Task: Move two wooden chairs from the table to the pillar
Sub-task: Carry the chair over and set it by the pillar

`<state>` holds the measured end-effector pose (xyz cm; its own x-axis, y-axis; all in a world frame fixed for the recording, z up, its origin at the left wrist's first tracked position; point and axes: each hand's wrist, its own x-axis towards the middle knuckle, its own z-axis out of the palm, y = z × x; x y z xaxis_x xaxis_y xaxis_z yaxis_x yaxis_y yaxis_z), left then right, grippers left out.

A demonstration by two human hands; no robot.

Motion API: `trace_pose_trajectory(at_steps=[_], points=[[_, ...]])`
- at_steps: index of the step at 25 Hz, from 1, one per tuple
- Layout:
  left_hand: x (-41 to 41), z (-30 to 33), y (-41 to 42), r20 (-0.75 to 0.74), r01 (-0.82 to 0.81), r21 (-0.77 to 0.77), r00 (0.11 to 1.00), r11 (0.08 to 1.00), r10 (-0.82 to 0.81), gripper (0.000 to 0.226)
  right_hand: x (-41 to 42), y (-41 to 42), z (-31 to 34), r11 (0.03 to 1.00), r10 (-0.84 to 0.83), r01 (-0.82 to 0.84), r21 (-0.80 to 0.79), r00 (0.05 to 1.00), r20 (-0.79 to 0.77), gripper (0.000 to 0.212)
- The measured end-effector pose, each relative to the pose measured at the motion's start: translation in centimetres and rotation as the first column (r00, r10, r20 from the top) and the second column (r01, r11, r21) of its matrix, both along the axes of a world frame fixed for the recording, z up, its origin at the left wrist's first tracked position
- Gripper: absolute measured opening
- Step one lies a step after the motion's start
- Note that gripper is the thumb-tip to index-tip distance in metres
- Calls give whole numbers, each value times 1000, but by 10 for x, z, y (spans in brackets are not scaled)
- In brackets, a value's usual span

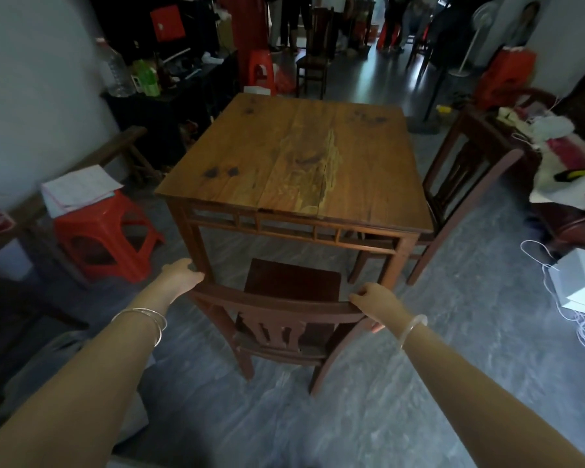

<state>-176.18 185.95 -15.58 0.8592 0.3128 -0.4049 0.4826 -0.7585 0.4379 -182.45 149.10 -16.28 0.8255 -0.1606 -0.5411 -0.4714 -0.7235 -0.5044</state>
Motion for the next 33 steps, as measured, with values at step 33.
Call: trace_pose_trajectory(at_steps=[33], points=[[-104,-14,-26,78,-238,-48,967,970,242,23,-88,-40,-12,999,-26,28,-37,998,54,19]])
